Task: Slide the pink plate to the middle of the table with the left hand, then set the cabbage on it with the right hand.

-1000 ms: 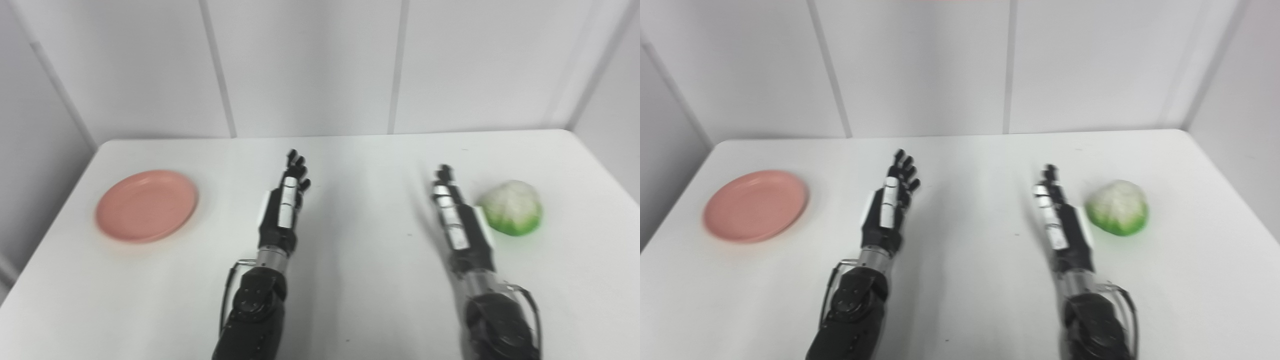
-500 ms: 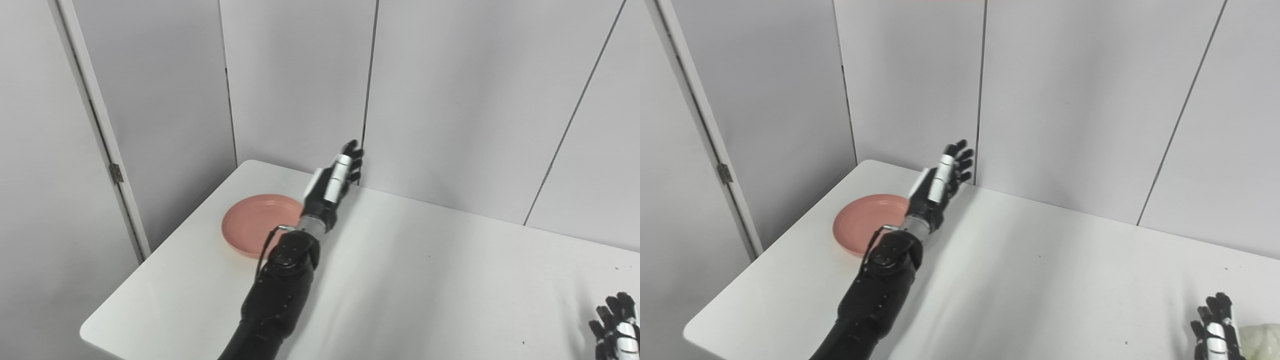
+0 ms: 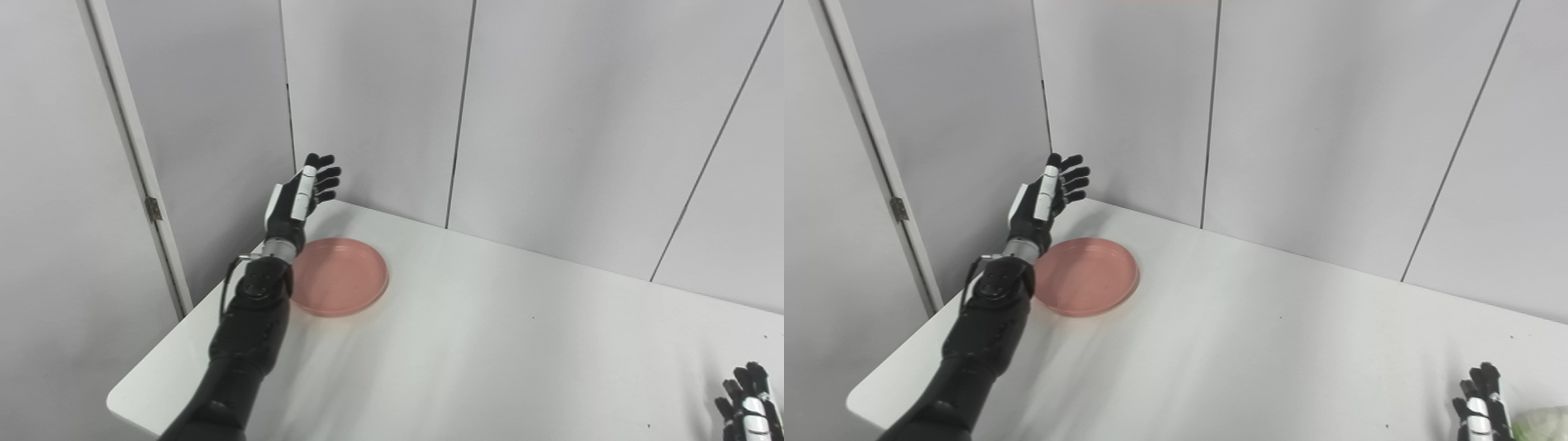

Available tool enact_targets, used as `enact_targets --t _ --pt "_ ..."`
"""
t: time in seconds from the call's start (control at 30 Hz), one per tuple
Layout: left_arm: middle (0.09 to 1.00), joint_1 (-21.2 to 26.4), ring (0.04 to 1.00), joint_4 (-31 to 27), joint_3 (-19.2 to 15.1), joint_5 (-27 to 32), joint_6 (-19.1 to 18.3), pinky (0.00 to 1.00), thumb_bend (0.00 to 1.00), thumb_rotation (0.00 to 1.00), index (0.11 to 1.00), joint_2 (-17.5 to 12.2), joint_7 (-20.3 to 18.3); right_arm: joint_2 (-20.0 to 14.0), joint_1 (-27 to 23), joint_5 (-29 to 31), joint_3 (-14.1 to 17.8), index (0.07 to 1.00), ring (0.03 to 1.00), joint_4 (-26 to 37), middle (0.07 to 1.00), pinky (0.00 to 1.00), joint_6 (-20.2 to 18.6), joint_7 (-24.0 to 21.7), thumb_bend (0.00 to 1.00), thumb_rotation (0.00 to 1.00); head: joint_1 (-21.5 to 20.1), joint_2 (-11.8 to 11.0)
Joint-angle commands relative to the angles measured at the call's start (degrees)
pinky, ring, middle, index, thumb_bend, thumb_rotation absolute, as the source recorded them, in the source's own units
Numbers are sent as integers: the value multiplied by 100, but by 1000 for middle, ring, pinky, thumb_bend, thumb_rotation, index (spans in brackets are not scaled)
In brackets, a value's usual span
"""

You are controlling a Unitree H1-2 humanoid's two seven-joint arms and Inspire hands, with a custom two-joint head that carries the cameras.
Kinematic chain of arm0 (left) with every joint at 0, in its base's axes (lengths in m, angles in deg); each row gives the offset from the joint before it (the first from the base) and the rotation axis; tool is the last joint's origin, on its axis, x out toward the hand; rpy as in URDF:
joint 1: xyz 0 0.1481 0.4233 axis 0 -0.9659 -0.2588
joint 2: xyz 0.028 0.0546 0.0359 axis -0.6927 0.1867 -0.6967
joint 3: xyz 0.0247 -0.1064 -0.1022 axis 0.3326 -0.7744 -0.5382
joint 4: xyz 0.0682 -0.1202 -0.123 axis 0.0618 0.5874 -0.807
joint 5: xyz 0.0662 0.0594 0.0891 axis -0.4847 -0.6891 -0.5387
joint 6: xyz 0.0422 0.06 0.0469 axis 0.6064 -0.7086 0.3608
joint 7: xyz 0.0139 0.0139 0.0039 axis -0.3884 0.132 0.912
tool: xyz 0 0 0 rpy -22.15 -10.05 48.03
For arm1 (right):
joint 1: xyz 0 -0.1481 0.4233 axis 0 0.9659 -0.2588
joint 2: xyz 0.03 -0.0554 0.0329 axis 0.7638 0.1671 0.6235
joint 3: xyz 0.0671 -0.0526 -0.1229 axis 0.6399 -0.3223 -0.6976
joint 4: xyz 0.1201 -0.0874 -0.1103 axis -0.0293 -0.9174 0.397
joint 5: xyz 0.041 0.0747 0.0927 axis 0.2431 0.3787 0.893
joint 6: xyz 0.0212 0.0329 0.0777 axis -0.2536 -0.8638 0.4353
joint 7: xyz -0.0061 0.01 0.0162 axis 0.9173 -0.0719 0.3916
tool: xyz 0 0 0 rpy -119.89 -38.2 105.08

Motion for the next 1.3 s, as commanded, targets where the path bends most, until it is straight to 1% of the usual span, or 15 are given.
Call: enact_targets --t 0.0,0.1,0.23,0.27,0.33,0.47,0.6,0.67,0.73,0.83,0.93,1.03,1.2,1.27 --pt "728 327 723 163 -48 -56 458 696 892 1000 717 -208 84 -43 -143 -32 5 1000 1000 208 1000 1000 75 -2 636 867 -9 7" --pt "701 333 685 443 -103 45 682 651 870 1000 696 -377 -40 -60 -121 -63 -6 1000 1000 225 1000 1000 106 -16 622 872 38 11" --pt "685 404 664 875 -209 154 921 622 851 1000 682 -582 -113 -56 -117 -72 -4 1000 1000 230 1000 1000 64 -1 635 870 38 11" --pt "671 415 651 954 -237 178 967 610 839 1000 673 -614 -121 -53 -116 -67 -1 1000 1000 224 1000 1000 66 0 657 863 38 11" --pt "662 422 644 1066 -284 196 969 601 834 1000 665 -672 -84 -49 -104 -22 11 1000 1000 235 1000 1000 60 -13 671 857 45 30" --pt "668 373 661 1202 -288 199 872 631 831 1000 668 -756 -76 -70 -94 -2 14 1000 1000 218 1000 1000 75 -39 670 846 82 20" --pt "681 306 676 1442 -294 198 1004 648 825 1000 677 -704 -7 -56 -68 65 20 1000 1000 247 1000 1000 61 -58 678 838 54 55" --pt "681 258 681 1391 -307 196 920 659 830 1000 671 -636 94 -80 -61 62 15 1000 1000 225 1000 1000 94 -81 659 840 79 70" --pt "690 225 694 1309 -295 152 842 680 812 1000 679 -568 224 -116 -52 -3 -3 1000 1000 219 1000 1000 113 -83 660 863 98 63" --pt "696 219 699 1353 -203 8 869 684 799 1000 685 -562 359 -111 -24 -21 -13 1000 1000 300 1000 1000 47 -57 660 869 98 63" --pt "705 259 705 1635 -155 -7 1059 678 798 1000 689 -559 334 -108 -25 -5 -4 1000 1000 264 1000 1000 67 -65 668 864 120 83" --pt "722 281 725 1779 -199 87 1120 693 831 1000 704 -498 289 -119 0 -19 -17 1000 1000 336 1000 1000 31 -72 674 867 130 101" --pt "745 274 755 1894 -250 164 1167 732 797 1000 731 -407 298 -105 22 -40 -18 1000 1000 415 1000 1000 -20 -37 669 864 132 122" --pt "779 222 791 1819 -282 319 1049 798 820 1000 764 -360 90 -101 32 -41 -19 1000 1000 447 1000 1000 -52 -30 655 865 136 122"
